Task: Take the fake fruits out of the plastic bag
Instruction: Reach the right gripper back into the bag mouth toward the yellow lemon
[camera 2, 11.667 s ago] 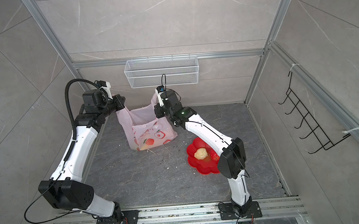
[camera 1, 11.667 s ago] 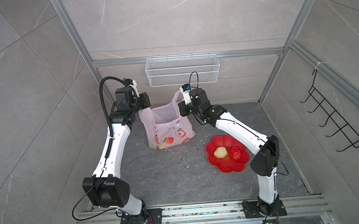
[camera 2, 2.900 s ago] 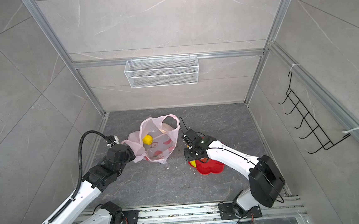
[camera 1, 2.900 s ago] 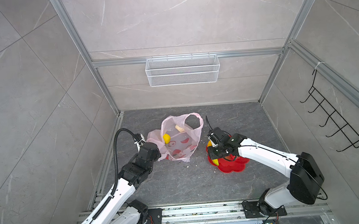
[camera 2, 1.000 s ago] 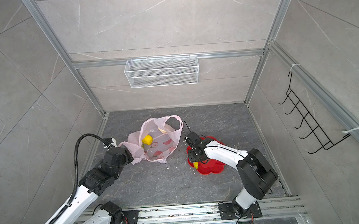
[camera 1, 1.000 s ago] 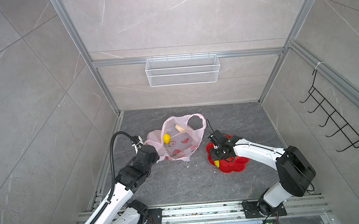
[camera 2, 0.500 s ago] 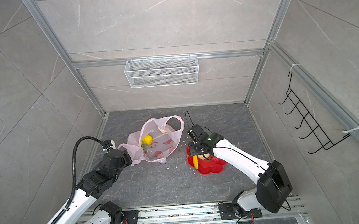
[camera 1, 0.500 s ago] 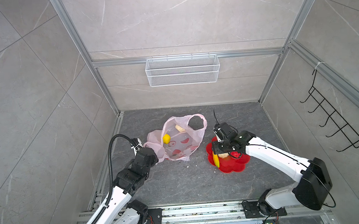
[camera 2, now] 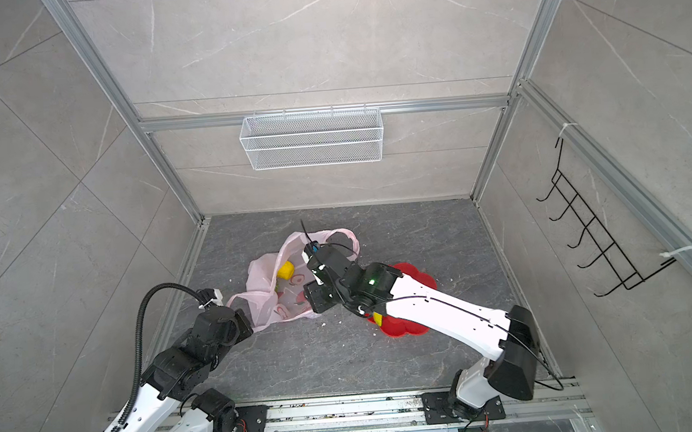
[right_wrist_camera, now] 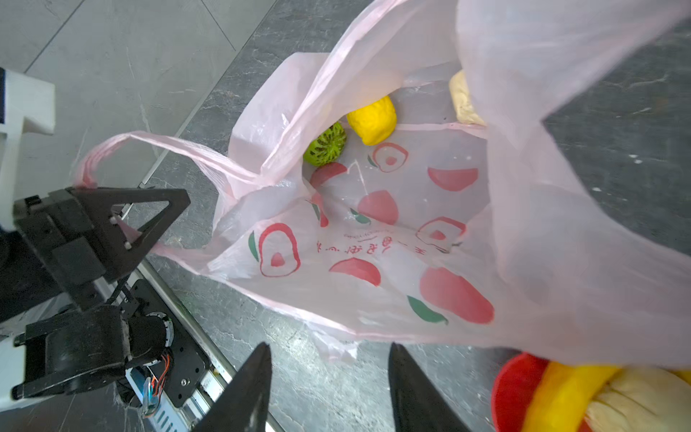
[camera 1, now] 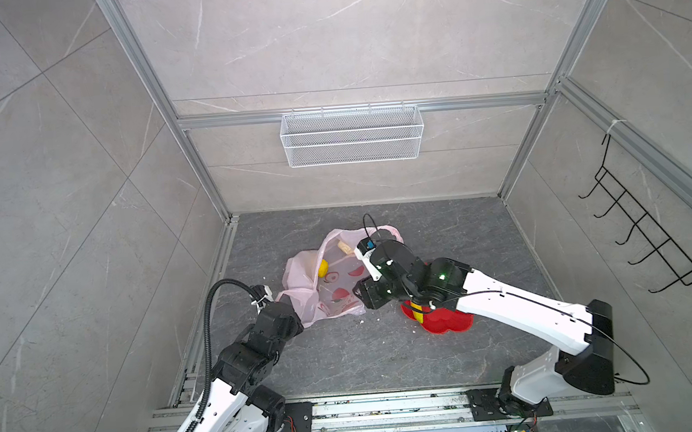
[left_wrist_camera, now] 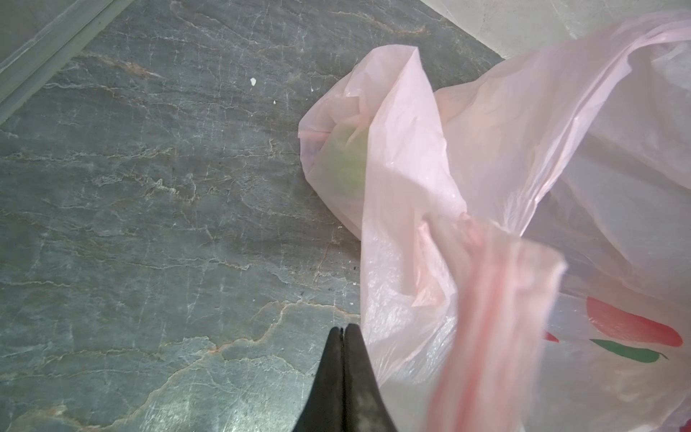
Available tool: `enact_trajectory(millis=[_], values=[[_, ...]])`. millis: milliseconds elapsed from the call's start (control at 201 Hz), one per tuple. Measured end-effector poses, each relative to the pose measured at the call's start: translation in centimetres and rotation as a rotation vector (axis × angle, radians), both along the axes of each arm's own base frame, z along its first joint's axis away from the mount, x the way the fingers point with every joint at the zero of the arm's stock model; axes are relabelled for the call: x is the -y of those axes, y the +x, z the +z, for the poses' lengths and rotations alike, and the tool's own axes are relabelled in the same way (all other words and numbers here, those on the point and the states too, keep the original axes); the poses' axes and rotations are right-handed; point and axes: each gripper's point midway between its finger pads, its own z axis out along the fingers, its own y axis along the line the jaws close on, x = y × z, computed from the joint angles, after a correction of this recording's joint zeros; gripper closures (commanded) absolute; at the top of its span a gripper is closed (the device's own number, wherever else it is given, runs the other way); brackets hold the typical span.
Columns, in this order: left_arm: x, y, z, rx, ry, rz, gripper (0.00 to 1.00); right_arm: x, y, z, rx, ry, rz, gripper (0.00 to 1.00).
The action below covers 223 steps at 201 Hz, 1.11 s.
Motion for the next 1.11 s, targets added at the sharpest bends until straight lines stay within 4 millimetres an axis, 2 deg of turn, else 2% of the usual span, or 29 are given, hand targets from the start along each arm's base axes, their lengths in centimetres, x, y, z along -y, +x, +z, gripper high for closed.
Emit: enact_trajectory(millis=[274,483,597,866,1110], values=[[-0.8,-1.5,0.1,0.005,-0.028,0.014,1.0,-5.2,3.2,-7.0,-0.048,-0.056,0.007,0.43],[-1.2,-1.6,0.2,0.01,-0.022,0.028,1.0,-8.0,5.9,-11.1,-0.032,-0.09,-0.017,0.32],[-1.4,-1.8,0.2,0.02,-0.026,0.033,1.0,-9.1,7.9,-12.5,-0.017,-0.088,-0.04,0.27],[-2.0,-2.1,0.8,0.063,-0.029,0.044,1.0,-10.1,13.6,-15.2,-0.005,-0.081,-0.115,0.21],[-2.0,-2.2,-0.4,0.043,-0.012,0.035,1.0,-12.3,16.1,-16.6,0.012,-0.054,-0.126,0.16]])
